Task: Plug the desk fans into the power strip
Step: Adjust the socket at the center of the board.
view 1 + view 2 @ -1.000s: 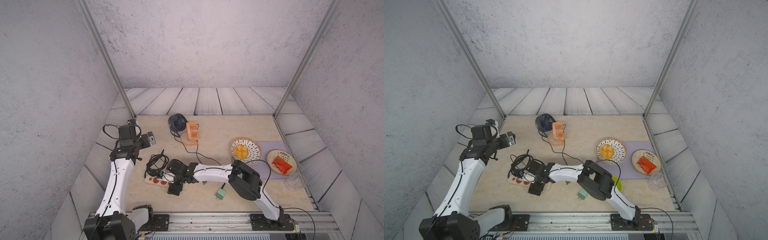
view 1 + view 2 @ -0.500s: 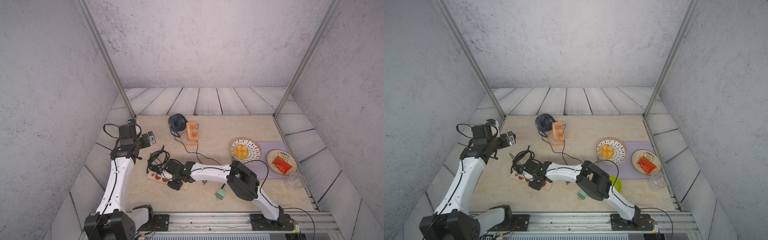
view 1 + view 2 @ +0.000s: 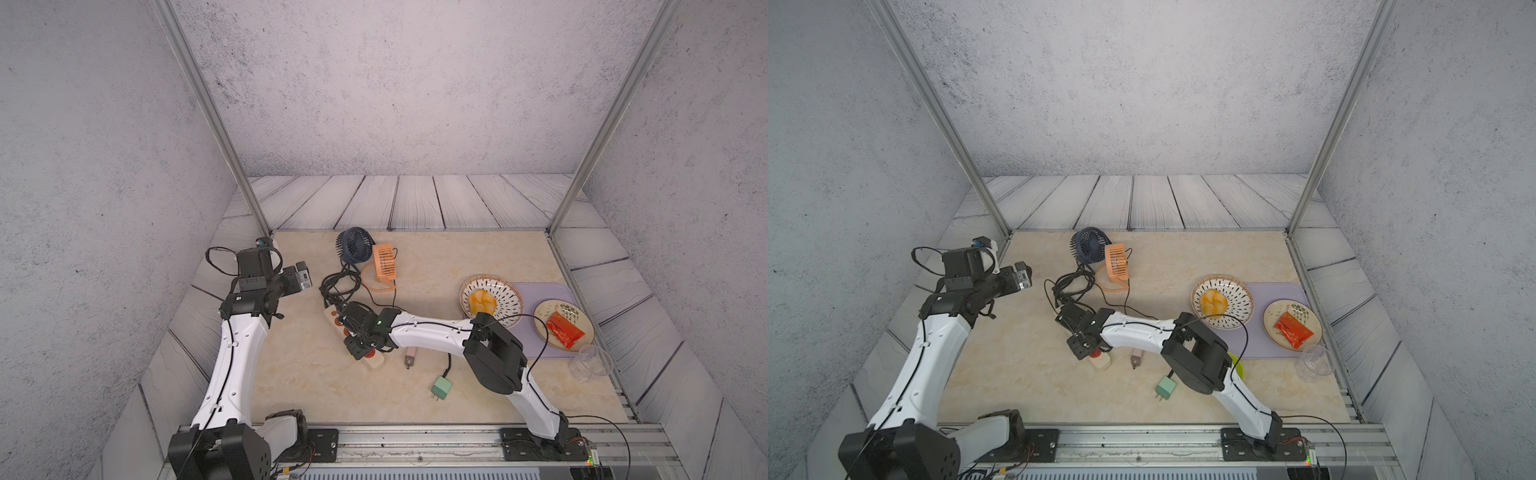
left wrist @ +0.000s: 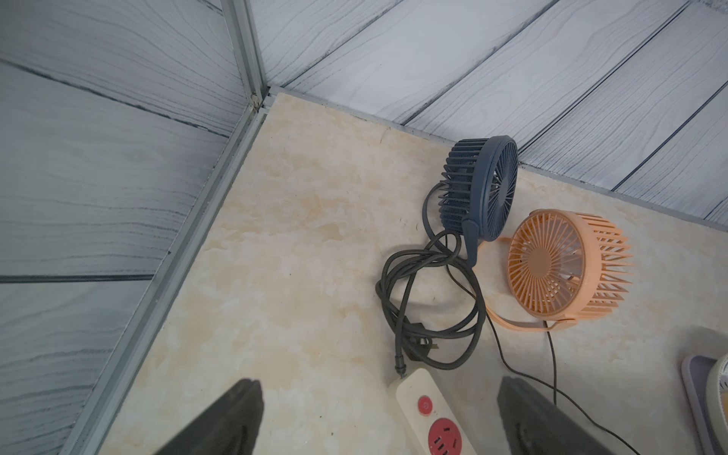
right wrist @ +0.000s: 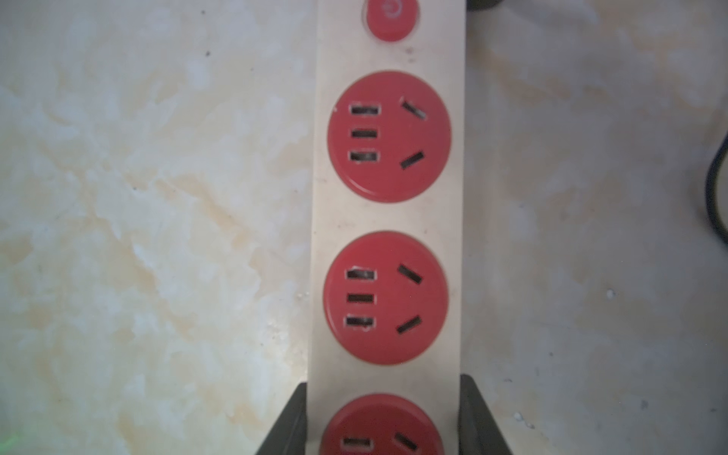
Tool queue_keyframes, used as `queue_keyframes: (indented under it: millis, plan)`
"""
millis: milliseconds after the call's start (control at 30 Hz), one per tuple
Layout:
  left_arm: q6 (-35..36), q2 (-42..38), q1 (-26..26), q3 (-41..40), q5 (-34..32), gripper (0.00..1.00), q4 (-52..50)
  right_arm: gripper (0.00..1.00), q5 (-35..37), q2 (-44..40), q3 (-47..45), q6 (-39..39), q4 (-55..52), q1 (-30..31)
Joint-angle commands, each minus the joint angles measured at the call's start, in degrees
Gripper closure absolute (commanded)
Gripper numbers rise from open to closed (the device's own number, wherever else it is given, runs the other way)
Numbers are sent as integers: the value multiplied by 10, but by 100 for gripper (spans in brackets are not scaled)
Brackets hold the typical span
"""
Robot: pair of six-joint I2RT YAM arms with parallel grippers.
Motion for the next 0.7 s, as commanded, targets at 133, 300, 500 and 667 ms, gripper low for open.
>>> queue_keyframes:
  millis: [133,300,500,667]
  plan:
    - [-70,21,4,-59,57,0,28,26,-92,-86,-64,37,73,-36]
    - [-144,52,4,-99,111,0,43,11,-102,-138,-100,4,62,-45]
    - [-198,116,3,-127,145,0,81,8,-171,-156,-164,32,113,-62]
    - [-235,180,-1,-121,176,1,96,8,-236,-113,-150,42,115,-70]
